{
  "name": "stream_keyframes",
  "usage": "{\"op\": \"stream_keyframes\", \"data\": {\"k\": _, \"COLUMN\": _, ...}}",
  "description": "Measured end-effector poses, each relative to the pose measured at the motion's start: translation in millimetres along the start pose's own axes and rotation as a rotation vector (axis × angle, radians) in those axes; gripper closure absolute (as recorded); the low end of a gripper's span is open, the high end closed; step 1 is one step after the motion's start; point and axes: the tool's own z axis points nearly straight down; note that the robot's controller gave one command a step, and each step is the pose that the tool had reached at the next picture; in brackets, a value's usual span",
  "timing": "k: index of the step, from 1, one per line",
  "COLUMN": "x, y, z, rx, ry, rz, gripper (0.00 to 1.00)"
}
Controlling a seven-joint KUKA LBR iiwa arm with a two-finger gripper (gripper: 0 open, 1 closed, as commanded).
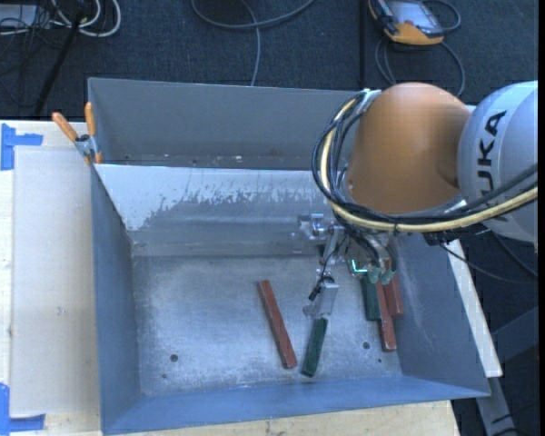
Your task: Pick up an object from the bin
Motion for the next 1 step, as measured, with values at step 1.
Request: {"op": "stream_keyframes", "data": {"k": 1, "x": 11.3, "y": -31.4, "z": 106.4, "rx": 0.0, "ry": 0.0, "rz": -0.59, "gripper": 0.0}}
